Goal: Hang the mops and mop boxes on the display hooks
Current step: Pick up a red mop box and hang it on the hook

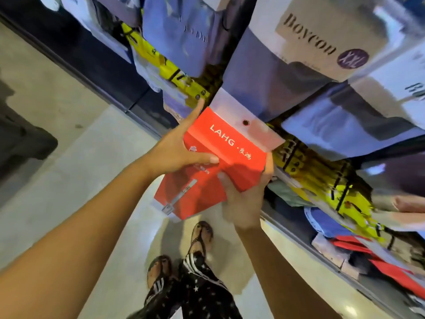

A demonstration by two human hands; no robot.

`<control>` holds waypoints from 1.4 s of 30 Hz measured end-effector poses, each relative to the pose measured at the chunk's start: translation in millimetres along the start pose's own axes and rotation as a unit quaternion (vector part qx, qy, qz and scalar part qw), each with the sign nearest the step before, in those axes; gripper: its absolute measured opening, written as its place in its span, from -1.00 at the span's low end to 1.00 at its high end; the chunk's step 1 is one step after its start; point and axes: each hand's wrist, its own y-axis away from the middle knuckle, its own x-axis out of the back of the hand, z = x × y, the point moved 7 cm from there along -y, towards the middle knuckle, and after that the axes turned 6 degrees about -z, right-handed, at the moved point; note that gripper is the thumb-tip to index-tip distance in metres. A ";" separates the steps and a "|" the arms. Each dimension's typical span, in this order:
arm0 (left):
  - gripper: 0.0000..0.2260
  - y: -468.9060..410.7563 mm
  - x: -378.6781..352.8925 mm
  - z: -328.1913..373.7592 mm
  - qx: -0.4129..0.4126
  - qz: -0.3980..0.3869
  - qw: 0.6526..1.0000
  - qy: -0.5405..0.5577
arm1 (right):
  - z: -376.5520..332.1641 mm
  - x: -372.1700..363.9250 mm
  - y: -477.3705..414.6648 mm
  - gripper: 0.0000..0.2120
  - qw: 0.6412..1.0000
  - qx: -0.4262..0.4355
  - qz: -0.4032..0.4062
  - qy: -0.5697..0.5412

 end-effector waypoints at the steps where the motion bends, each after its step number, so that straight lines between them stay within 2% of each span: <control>1: 0.01 -0.7 -0.6 0.3 -0.006 0.001 1.000 0.002 | 6.1 0.1 -1.9 0.05 1.000 -0.012 0.011 -0.004; 3: -0.02 -0.3 0.6 2.4 -0.021 0.007 1.000 -0.008 | 12.8 -2.7 -4.3 0.06 0.999 -0.022 0.025 -0.006; 9: -0.03 30.6 8.5 10.8 -0.022 -0.002 0.999 0.031 | -12.1 -6.5 27.5 -0.05 0.998 0.040 0.023 0.040; 16: -0.02 126.6 26.7 64.3 -0.049 0.000 0.998 0.030 | -89.7 -20.4 116.3 -0.08 0.993 0.080 0.058 0.065; 22: -0.02 228.0 35.1 155.7 -0.080 -0.070 0.994 0.002 | -181.8 -23.6 242.0 -0.04 0.978 0.137 0.144 0.070; 26: -0.05 278.0 22.8 204.2 -0.109 -0.131 0.985 -0.038 | -218.5 -22.8 309.1 0.16 0.981 0.104 0.162 0.007; 27: -0.04 288.2 15.9 212.5 -0.113 -0.149 0.981 -0.047 | -221.7 -21.0 325.6 0.19 0.981 0.094 0.169 -0.012; 31: -0.07 322.4 -22.0 231.6 -0.125 -0.224 0.964 -0.074 | -230.0 -4.8 387.7 0.07 0.973 0.080 0.201 -0.079; 35: -0.05 357.9 -70.5 237.4 -0.119 -0.303 0.940 -0.101 | -223.3 19.0 455.8 0.01 0.957 0.050 0.284 -0.008; 38: -0.07 391.7 -113.6 240.3 -0.122 -0.367 0.914 -0.120 | -199.3 29.6 517.4 0.07 0.931 -0.001 0.364 -0.020; 42: -0.06 441.3 -183.8 242.0 -0.145 -0.440 0.873 -0.152 | -176.4 54.0 597.9 0.10 0.885 -0.018 0.462 -0.048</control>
